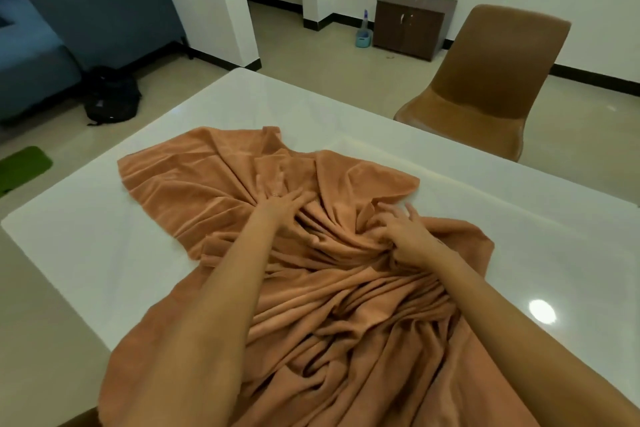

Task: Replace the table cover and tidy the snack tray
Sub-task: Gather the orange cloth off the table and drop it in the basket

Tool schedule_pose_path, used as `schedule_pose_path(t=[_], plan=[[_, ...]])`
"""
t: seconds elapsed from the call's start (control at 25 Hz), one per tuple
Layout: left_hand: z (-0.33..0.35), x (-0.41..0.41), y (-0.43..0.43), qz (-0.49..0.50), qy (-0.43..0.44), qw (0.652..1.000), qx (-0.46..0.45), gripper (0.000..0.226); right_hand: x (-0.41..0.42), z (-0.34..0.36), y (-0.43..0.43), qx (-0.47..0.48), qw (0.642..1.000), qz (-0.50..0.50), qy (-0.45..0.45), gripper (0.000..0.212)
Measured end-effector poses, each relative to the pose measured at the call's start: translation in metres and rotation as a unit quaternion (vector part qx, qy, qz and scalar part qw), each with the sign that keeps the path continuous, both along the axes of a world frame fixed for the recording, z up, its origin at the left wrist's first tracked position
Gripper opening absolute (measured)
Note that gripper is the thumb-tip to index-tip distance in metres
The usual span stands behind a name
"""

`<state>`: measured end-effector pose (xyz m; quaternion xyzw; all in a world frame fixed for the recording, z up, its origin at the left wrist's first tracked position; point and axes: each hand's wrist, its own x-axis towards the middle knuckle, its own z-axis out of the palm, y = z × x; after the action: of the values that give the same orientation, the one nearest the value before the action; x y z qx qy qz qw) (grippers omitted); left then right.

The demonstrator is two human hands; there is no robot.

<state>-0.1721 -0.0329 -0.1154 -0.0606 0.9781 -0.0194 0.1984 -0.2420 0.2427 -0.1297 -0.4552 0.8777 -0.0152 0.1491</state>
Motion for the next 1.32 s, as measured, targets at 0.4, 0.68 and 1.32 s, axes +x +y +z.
schedule_pose_path(t=[0.4, 0.68, 1.32], plan=[[-0.041, 0.079, 0.022, 0.213, -0.017, 0.965, 0.150, 0.111, 0.201, -0.007, 0.131, -0.052, 0.764, -0.627, -0.146, 0.131], [-0.035, 0.096, 0.051, 0.176, 0.003, 0.964, 0.198, 0.089, 0.254, -0.024, 0.025, -0.236, 0.751, -0.562, -0.253, 0.141], [-0.016, 0.102, 0.211, 0.311, 0.019, 0.793, 0.524, 0.067, 0.009, -0.012, -0.010, -0.206, 0.902, -0.340, -0.166, 0.086]])
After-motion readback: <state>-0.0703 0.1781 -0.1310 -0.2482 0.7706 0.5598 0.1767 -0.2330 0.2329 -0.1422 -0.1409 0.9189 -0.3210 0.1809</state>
